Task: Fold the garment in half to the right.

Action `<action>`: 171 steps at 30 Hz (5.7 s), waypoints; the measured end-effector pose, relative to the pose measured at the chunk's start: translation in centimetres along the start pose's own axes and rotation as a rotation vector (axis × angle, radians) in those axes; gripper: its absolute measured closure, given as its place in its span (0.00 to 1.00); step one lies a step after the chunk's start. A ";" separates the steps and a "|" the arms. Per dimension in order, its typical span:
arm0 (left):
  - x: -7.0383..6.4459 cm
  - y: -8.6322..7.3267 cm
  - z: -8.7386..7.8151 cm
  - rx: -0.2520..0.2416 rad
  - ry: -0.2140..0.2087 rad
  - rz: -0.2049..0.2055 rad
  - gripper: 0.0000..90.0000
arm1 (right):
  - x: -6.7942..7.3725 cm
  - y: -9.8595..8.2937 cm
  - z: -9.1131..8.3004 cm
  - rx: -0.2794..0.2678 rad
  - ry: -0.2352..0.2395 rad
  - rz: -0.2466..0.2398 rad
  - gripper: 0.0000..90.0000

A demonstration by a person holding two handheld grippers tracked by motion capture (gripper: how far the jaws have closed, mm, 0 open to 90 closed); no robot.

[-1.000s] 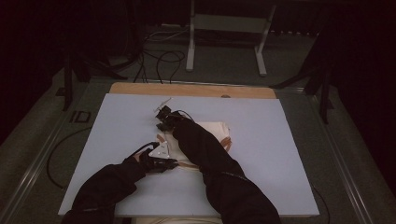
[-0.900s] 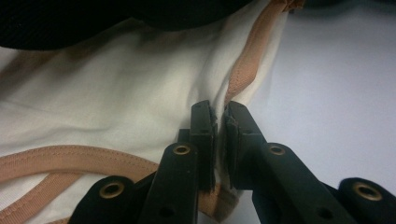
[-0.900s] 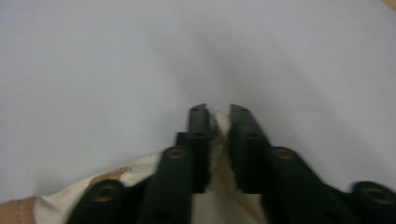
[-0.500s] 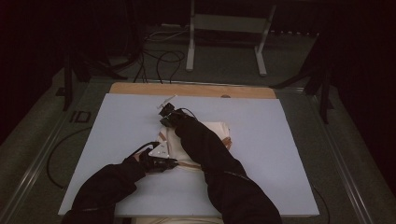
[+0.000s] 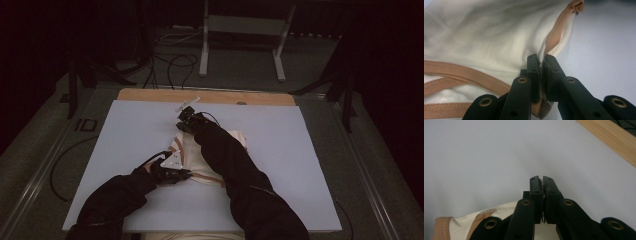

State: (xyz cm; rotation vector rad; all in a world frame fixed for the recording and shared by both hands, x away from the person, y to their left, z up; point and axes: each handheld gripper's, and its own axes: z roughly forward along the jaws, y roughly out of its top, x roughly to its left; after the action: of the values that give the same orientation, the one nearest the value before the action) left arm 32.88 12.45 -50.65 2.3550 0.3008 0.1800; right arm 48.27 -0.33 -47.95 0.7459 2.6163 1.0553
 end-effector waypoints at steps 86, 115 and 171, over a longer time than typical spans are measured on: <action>-1.4 10.0 4.2 0.145 -0.108 0.228 0.95 | -5.3 -7.5 -12.3 -0.133 -0.096 0.126 0.97; -1.8 11.5 7.9 0.188 -0.139 0.192 0.94 | -7.4 -12.0 -12.4 -0.129 -0.134 0.182 0.97; -3.9 15.7 11.6 0.142 -0.142 0.123 0.53 | -10.8 -16.2 -12.8 -0.109 -0.127 0.334 0.39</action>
State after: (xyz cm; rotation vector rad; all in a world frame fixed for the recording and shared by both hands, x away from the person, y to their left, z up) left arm 34.24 -7.23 -48.18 2.5135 0.1023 0.0503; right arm 46.55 -23.47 -49.89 1.2099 2.3577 1.1800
